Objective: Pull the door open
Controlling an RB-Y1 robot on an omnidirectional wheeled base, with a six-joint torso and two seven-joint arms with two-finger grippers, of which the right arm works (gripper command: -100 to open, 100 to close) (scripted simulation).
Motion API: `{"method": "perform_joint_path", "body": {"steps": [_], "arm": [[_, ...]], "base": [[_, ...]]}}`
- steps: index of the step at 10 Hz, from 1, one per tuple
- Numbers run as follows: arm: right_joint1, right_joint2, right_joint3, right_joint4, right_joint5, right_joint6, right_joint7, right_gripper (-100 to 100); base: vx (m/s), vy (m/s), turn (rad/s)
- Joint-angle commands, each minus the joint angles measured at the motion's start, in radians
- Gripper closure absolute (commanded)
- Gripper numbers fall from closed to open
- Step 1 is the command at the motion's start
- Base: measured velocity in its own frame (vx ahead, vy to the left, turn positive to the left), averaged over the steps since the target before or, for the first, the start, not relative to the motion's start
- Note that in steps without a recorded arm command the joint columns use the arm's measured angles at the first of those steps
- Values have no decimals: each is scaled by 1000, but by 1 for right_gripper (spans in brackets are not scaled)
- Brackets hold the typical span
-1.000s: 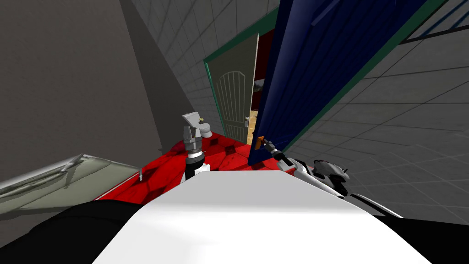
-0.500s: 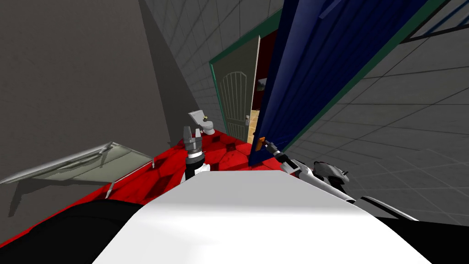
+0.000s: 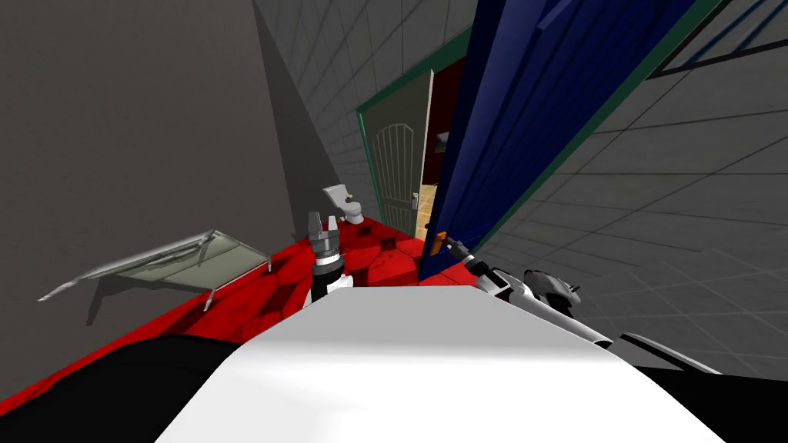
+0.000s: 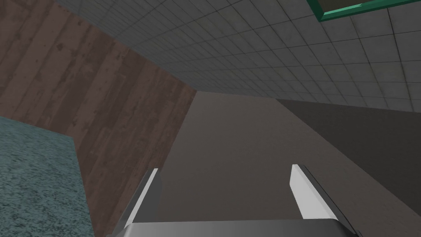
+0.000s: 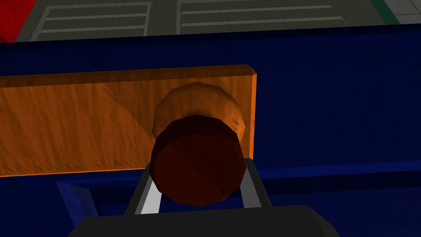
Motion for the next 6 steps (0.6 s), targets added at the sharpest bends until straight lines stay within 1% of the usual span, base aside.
{"method": "perform_joint_path", "body": {"steps": [1, 2, 3, 4, 5, 6], "arm": [[3, -12, 11, 5, 1, -22, -9, 100], [5, -16, 15, 6, 1, -29, -12, 100], [7, -25, 22, 10, 1, -44, -19, 100], [8, -29, 26, 11, 1, -53, -22, 100], [11, -39, 35, 15, 2, -70, -29, 100], [12, -43, 39, 17, 2, -78, -33, 100]], "base": [[-152, -83, 131], [-163, -139, 159], [-169, -122, 183], [-147, -124, 120], [-124, -119, 131], [-149, -124, 118]]}}
